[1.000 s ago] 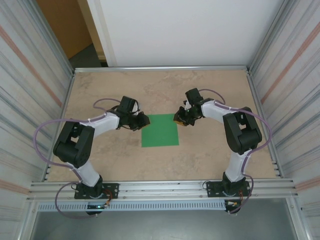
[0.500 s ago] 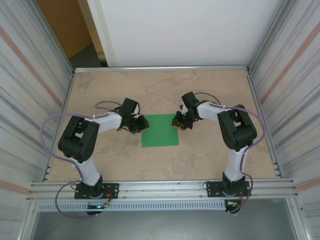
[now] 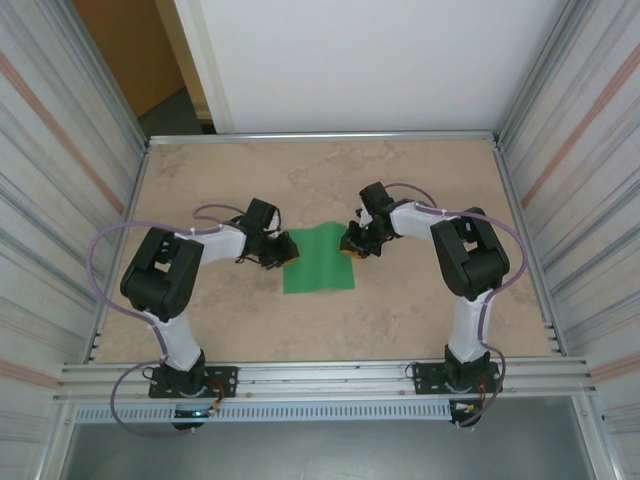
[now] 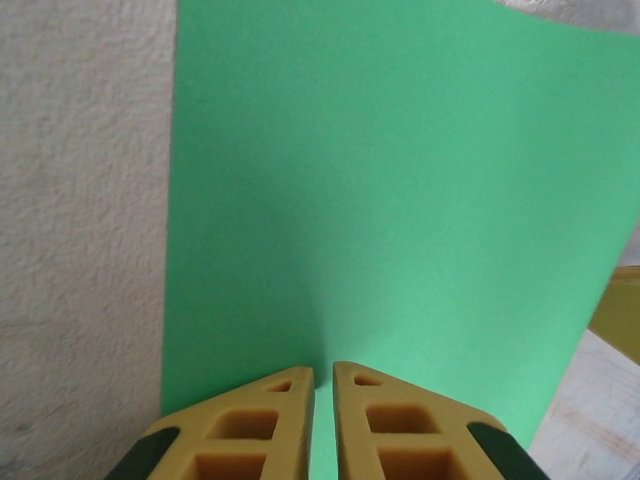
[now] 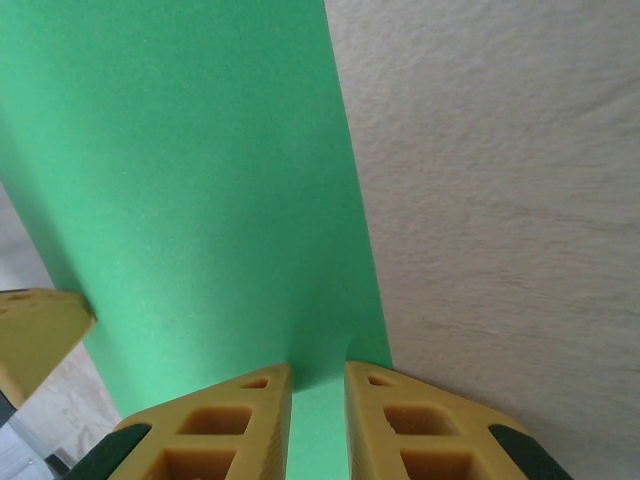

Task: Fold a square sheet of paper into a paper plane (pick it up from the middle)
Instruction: First fold in half a square sheet of paper at the center of the table.

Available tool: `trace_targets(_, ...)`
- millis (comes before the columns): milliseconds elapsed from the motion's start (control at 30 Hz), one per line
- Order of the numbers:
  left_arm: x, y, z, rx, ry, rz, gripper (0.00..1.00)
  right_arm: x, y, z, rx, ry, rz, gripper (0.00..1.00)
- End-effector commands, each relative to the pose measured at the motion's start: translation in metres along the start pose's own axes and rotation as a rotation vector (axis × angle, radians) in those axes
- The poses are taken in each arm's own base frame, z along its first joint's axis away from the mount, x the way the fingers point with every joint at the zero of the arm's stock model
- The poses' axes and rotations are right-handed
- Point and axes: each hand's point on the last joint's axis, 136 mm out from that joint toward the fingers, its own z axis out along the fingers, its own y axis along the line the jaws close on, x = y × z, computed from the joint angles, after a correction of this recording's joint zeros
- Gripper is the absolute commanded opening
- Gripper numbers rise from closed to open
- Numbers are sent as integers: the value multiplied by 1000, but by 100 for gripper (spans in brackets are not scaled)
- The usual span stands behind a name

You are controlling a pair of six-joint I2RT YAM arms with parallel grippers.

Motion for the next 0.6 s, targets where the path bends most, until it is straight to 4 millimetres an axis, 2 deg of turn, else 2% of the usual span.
trace_targets(0, 14, 13, 11, -34, 37, -28, 13, 13, -7, 18, 41, 53, 5, 21)
trace_targets(333, 6, -14, 8, 134, -28, -49, 12, 20, 8, 29, 11, 72, 2, 20)
trace_targets(467, 0, -31, 11, 180, -23, -32, 12, 22, 10, 35, 6, 82, 11, 20)
trace_targets(567, 2, -35, 13, 190, -23, -26, 13, 21, 10, 33, 7, 71, 14, 19)
